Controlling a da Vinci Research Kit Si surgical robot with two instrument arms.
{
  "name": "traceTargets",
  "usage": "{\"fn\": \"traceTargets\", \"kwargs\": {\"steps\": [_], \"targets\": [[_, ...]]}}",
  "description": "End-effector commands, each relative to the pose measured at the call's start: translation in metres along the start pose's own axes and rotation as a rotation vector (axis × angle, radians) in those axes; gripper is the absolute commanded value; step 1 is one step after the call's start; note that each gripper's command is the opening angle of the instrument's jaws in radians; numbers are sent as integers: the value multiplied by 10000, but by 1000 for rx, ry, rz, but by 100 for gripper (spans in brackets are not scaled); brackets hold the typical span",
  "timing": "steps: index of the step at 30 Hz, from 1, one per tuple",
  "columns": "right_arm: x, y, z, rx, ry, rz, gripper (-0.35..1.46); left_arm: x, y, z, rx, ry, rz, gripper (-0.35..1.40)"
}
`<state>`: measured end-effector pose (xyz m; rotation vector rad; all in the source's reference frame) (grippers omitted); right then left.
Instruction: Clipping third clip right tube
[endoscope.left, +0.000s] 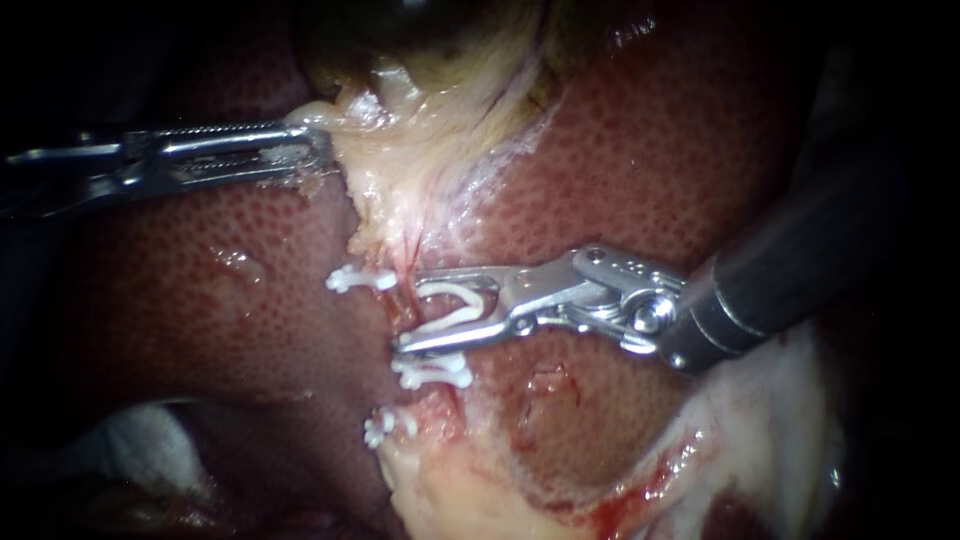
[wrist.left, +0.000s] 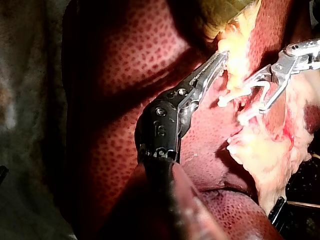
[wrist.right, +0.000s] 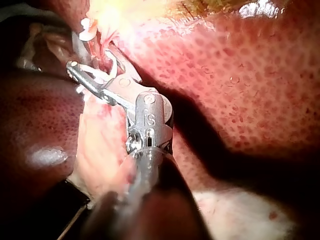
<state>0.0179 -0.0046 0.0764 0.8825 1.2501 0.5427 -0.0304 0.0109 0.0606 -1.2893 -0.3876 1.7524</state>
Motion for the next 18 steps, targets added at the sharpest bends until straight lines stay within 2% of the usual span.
{"fn": "traceTargets", "kwargs": {"steps": [1,5,9,13,18], "targets": [[0,0,-1,0,0,-2,49,0,0,0,0,0,0,-35],[-1,5,-4,0,3,-1,49,0,0,0,0,0,0,-35],[-1,13,-10,-39,-21,0,49,0,0,0,0,0,0,-35],[-3,15,-12,-44,-22,11,48,0,0,-1,0,0,0,-35],[-3,5,-6,32,5,56,48,0,-2,0,0,0,0,-35]]}}
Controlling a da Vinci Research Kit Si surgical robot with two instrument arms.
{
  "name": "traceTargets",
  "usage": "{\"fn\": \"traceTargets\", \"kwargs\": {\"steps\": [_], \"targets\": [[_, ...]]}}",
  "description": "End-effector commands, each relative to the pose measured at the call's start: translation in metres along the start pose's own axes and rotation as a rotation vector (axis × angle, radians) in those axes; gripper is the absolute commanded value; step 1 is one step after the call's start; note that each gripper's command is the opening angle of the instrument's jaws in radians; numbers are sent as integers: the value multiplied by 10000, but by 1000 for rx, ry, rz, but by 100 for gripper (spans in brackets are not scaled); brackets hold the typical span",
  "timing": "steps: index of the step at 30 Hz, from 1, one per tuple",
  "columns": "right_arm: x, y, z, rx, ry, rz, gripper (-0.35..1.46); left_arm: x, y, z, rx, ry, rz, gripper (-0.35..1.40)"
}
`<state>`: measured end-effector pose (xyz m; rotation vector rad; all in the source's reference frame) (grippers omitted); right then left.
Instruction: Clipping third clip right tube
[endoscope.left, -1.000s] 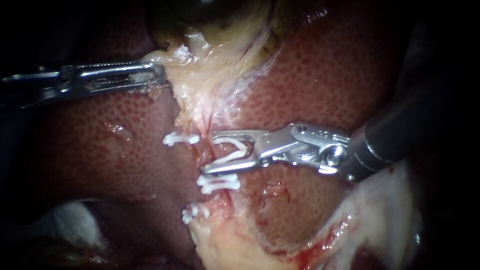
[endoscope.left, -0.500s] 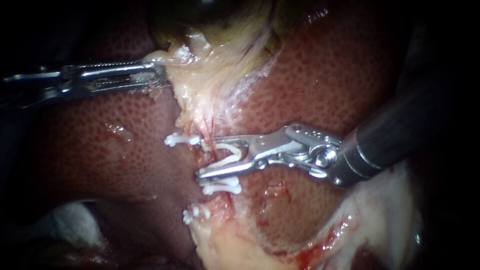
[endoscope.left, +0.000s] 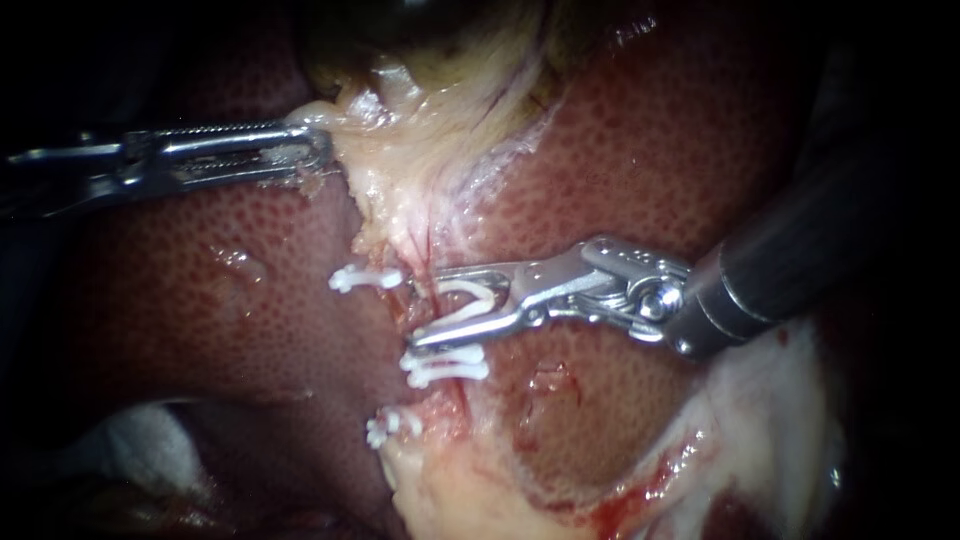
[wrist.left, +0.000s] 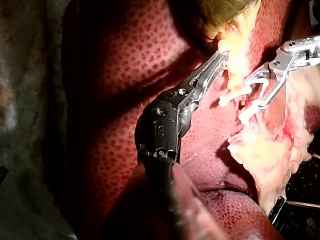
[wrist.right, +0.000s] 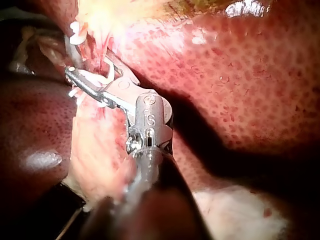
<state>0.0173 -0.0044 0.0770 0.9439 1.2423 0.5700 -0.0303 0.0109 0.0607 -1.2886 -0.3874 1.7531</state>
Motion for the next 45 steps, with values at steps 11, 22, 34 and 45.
{"fn": "traceTargets", "kwargs": {"steps": [11,22,34,45], "targets": [[6,-29,20,158,44,70,45,-1,-2,1,0,0,0,-35],[20,-24,26,145,81,76,45,-4,-3,4,1,1,1,-35],[21,-13,18,115,96,79,28,-6,-3,5,-1,1,2,-35],[15,-11,4,103,100,161,-35,-7,-3,6,0,1,3,-35]]}}
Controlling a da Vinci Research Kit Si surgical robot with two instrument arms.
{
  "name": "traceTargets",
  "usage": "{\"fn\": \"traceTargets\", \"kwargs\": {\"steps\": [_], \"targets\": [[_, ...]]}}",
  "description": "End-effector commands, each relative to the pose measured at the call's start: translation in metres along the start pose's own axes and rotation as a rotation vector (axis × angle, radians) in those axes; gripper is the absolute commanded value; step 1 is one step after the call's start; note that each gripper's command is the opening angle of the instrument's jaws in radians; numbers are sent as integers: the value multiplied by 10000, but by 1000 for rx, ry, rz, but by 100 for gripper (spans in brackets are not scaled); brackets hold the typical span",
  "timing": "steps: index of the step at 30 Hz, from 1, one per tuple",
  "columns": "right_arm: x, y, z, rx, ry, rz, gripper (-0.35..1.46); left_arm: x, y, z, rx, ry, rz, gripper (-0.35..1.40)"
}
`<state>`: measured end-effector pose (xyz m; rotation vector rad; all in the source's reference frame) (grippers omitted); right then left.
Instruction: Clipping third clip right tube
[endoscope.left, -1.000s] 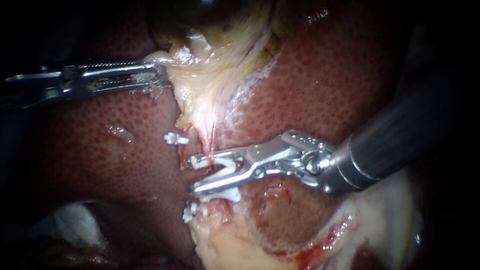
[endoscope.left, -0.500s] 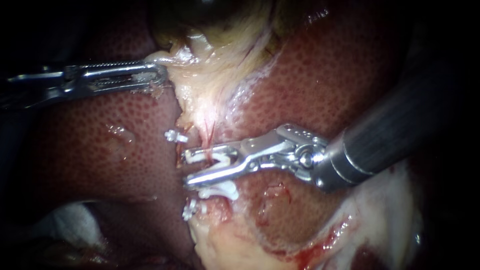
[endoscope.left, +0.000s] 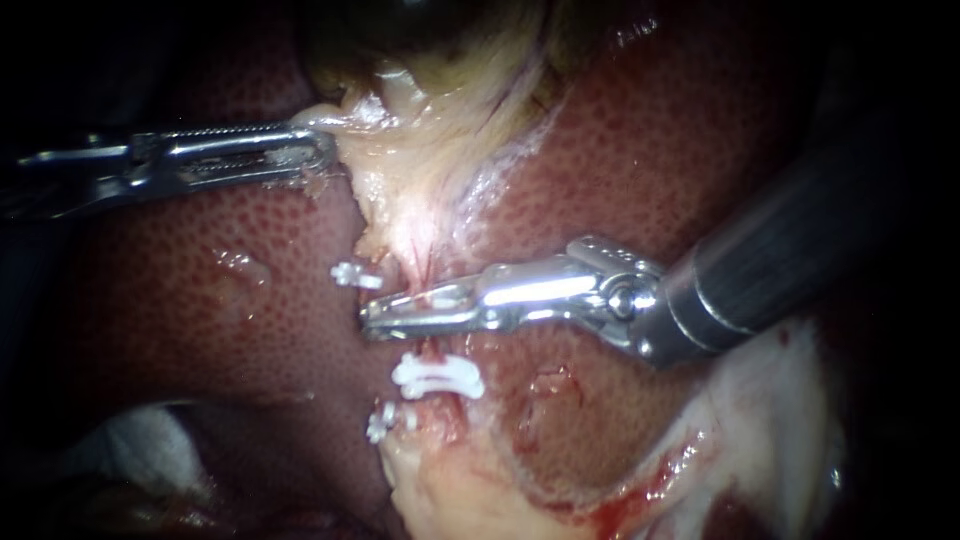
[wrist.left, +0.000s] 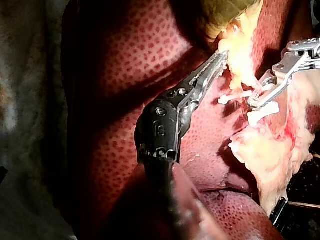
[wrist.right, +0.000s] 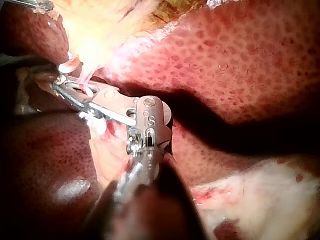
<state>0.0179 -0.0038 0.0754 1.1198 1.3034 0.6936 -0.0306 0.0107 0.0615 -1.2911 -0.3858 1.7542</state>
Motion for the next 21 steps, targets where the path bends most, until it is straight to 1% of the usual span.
{"fn": "traceTargets", "kwargs": {"steps": [1,6,21], "targets": [[-1,-1,0,-1,-5,0,-35,0,0,0,1,0,0,-35],[-8,-2,-1,-29,-34,-4,-35,0,0,1,1,0,0,-35],[-9,-1,-2,-29,-35,-5,-35,0,0,2,-2,0,0,-35]]}}
